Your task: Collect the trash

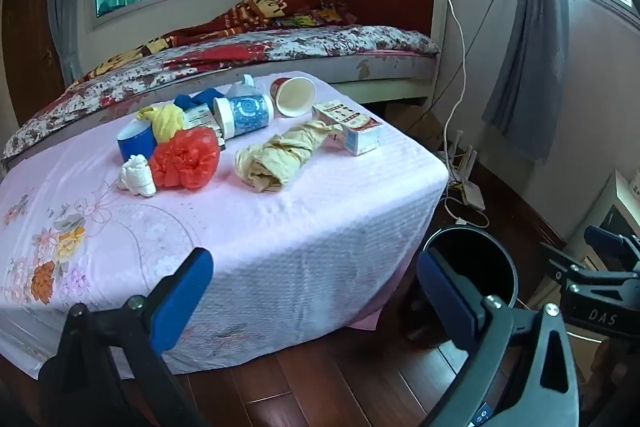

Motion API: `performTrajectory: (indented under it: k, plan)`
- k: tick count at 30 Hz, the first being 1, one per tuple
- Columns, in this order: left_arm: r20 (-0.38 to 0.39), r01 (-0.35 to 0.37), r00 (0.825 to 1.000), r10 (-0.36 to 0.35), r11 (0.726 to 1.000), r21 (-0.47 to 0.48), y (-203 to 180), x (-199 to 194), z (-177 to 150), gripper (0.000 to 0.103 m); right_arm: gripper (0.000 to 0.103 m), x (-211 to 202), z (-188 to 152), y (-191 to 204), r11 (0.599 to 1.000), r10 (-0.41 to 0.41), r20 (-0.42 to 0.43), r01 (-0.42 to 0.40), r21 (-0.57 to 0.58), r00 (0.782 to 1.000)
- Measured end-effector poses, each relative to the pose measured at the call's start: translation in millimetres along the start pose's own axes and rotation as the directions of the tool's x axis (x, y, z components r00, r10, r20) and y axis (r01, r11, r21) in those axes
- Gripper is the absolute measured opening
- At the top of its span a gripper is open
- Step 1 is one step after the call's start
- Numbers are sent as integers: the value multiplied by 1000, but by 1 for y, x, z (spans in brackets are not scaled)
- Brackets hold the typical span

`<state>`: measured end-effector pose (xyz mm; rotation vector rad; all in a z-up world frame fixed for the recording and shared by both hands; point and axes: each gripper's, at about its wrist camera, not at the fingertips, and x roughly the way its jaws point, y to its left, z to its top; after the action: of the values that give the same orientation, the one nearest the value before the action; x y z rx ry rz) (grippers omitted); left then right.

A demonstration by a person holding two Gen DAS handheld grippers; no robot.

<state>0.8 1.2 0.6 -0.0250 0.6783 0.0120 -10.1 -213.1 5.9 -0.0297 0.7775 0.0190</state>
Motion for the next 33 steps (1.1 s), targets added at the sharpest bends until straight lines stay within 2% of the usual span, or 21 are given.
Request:
performTrajectory:
  k: [4, 9, 33]
  plan:
    - [14, 15, 1000, -15, 1000, -27, 14, 0, -5, 102, 103, 0, 0, -5, 1000, 3, -7, -3, 5, 1000]
    - [5, -10, 1000, 10, 1000, -13, 7, -1, -4, 102, 103, 3, 0, 6, 1000, 12, 7, -12, -6, 1000]
    - [-4, -7, 1000, 7, 1000, -10, 7, 0, -8, 102, 103, 0, 3, 8, 1000, 18, 15, -18, -3, 1000]
